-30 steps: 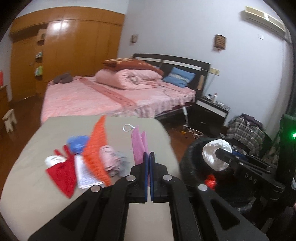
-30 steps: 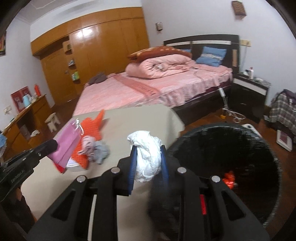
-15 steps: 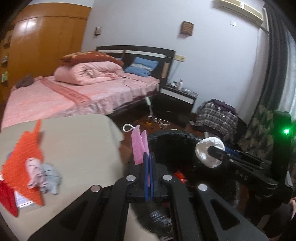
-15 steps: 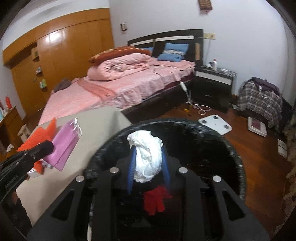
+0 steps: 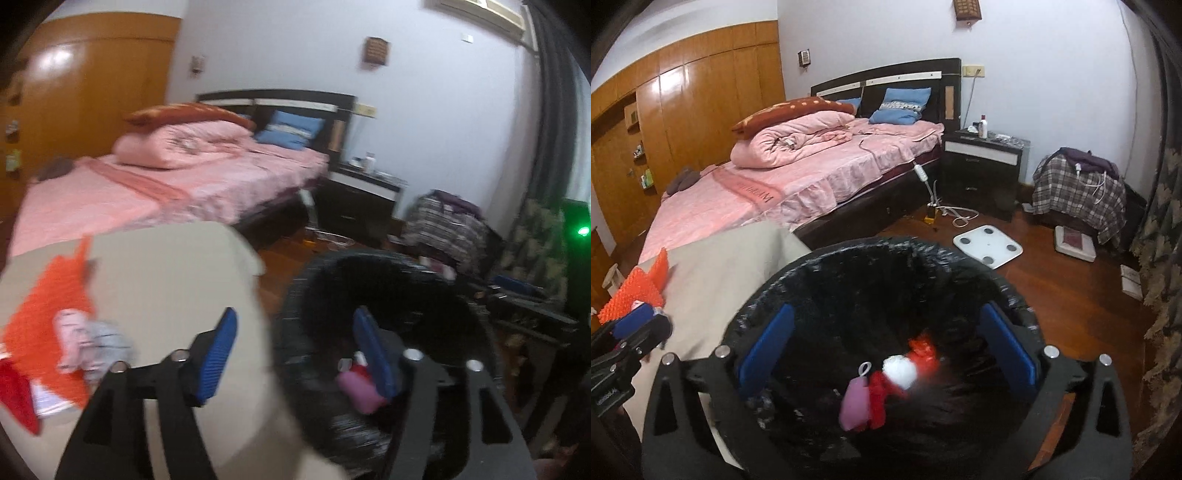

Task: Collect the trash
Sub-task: 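Move both tools over the bin and open them to drop the items, then grasp the pink sock with the right tool while the left tool grasps the red glove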

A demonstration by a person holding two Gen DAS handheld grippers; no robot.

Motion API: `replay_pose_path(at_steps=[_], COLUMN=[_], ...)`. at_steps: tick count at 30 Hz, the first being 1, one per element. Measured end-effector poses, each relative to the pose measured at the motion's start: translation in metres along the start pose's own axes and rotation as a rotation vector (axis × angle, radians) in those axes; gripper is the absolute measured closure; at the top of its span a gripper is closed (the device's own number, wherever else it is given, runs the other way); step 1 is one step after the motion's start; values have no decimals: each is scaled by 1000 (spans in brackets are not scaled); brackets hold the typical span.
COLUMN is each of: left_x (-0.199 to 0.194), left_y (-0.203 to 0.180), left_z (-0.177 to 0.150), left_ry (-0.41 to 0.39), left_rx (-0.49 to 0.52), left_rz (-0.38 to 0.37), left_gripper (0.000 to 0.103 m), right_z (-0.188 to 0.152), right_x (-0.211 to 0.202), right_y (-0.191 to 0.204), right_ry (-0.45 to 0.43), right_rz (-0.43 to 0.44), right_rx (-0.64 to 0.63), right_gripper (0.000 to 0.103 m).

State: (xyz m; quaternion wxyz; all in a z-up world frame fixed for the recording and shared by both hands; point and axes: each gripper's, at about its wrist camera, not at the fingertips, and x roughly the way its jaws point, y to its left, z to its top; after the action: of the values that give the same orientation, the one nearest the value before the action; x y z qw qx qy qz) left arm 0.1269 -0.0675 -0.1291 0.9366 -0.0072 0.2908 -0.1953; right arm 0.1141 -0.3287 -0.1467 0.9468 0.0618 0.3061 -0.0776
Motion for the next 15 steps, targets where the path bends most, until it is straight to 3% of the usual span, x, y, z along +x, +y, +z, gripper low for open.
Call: replay_pose_path(at_steps=[3, 9, 15], left_x=[-13, -41, -66], left_y=[34, 111, 166], left_z=[-10, -32, -54], left_ry=[-33, -35, -22], left_rx=[-14, -111, -170], left_rz=[135, 346, 481], left_gripper=[26, 26, 26], right_z=[-1, -7, -17], right_x=[6, 10, 14], right_y=[23, 98, 177], right_ry=[2, -9, -13], right_rz=[37, 173, 300], right_rx=[0, -57, -144], right_gripper=[5, 5, 5])
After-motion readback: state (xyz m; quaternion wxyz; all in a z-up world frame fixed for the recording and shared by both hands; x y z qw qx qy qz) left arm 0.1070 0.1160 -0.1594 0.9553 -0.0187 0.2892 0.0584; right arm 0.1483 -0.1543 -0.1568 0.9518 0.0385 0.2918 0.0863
